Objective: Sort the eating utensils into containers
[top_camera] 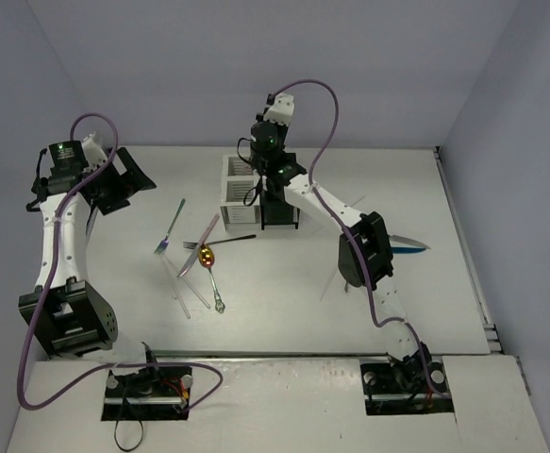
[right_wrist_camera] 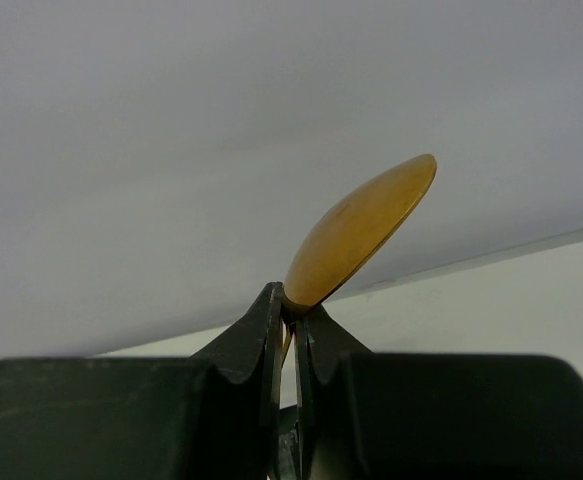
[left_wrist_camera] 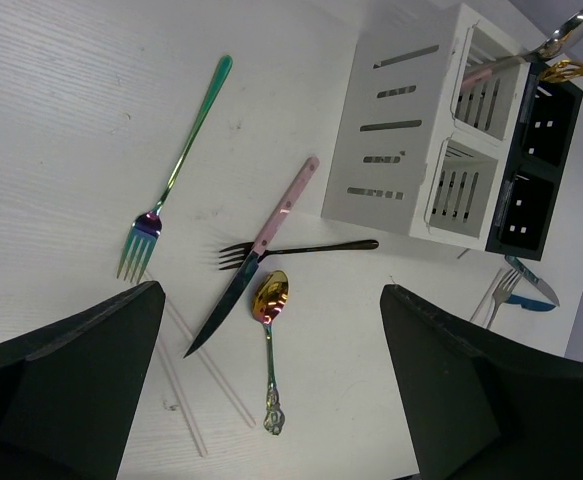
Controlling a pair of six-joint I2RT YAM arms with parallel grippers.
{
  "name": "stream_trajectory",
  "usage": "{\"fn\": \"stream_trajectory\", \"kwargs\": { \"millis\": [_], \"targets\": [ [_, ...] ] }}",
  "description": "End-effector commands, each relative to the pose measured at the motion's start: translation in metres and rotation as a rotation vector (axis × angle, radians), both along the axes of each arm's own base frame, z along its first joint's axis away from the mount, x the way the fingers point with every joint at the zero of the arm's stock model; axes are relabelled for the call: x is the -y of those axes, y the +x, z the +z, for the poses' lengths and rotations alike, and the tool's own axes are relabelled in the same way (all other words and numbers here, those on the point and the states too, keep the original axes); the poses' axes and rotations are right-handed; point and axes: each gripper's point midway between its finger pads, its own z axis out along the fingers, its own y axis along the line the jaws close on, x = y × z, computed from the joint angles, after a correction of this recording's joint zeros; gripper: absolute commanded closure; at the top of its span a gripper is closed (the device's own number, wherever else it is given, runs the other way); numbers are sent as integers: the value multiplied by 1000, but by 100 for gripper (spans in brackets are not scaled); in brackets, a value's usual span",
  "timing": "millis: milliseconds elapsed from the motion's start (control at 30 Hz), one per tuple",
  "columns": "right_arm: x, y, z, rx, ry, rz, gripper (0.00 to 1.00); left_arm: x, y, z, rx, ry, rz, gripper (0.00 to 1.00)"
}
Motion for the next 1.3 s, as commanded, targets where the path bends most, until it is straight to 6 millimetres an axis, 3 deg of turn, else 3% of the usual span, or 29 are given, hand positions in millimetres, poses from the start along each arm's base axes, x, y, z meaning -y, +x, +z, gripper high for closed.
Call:
{"fn": "stream_trajectory", "kwargs": {
  "millis": [0,467,800,867,1067,1133,1267],
  "targets": [
    [-4,1,41,126,203,27,100,-4,10,16,78,25,0,11],
    [-35,-13,37,104,211,159,100,-4,11,-1,44,16,-5,11],
    [-62,-9,-7,36,165,245,97,-4,10,-7,36,19,-8,11],
    [-66,-9,-10,33,162,254,92,-4,10,-10,30,19,-12,11],
    [-69,-9,-10,32,140,275,53,-4,9,-13,24,18,-13,11],
    [-69,-11,-6,33,136,281,51,-4,9,-12,29,19,-13,11],
    [-68,-23,26,60,133,313,52,-3,9,-5,50,25,-14,11]
  ]
}}
